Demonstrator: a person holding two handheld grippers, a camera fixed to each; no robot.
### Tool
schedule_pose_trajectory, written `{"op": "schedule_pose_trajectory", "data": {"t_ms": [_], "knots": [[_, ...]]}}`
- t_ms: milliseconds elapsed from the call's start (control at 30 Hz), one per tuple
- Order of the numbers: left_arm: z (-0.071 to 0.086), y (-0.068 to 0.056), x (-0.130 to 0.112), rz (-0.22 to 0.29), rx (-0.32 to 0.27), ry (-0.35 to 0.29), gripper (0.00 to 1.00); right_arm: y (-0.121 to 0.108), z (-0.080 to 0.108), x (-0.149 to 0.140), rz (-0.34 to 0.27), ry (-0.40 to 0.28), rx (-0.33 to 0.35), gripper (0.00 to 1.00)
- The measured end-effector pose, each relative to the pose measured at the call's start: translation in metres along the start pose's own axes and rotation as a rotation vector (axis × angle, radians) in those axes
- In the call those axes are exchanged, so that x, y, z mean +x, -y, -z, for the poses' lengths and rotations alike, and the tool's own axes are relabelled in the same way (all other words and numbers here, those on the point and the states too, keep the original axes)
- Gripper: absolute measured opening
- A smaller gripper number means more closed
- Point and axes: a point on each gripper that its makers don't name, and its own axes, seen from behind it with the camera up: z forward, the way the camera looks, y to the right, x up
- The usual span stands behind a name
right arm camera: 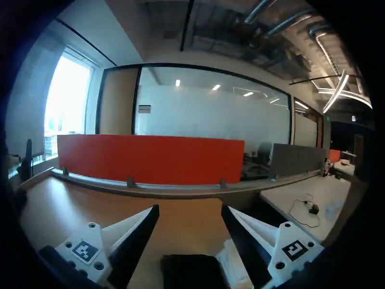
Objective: Fold towel
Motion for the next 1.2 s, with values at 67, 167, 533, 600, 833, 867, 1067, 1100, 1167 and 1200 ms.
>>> {"op": "schedule_pose_trajectory", "data": {"t_ms": [67, 167, 533, 600, 833, 867, 1067, 1100, 1167, 1200], "knots": [[-0.001, 0.0, 0.001, 0.0, -0.003, -0.005, 0.76, 0.007, -0.001, 0.003, -0.003, -0.005, 0.008, 1.0], [-0.003, 0.001, 0.003, 0.001, -0.006, -0.014, 0.76, 0.021, -0.003, 0.008, -0.006, -0.014, 0.022, 1.0], [-0.01, 0.002, 0.007, 0.009, -0.022, -0.031, 0.76, 0.09, -0.013, 0.035, -0.029, -0.058, 0.085, 1.0], [-0.011, 0.002, 0.008, 0.014, -0.023, -0.035, 0.76, 0.104, -0.015, 0.039, -0.032, -0.068, 0.093, 1.0], [-0.014, 0.006, 0.007, 0.021, -0.029, -0.041, 0.76, 0.145, -0.016, 0.043, -0.039, -0.075, 0.134, 1.0], [-0.014, 0.007, 0.007, 0.022, -0.03, -0.041, 0.76, 0.15, -0.016, 0.044, -0.038, -0.076, 0.137, 1.0], [-0.016, 0.011, 0.007, 0.036, -0.031, -0.046, 0.76, 0.176, -0.013, 0.052, -0.04, -0.08, 0.157, 1.0], [-0.016, 0.012, 0.007, 0.039, -0.031, -0.047, 0.76, 0.18, -0.013, 0.053, -0.043, -0.08, 0.16, 1.0], [-0.016, 0.012, 0.006, 0.043, -0.033, -0.047, 0.76, 0.187, -0.012, 0.054, -0.049, -0.082, 0.165, 1.0], [-0.017, 0.012, 0.005, 0.044, -0.034, -0.047, 0.76, 0.19, -0.012, 0.055, -0.052, -0.083, 0.168, 1.0]]}}
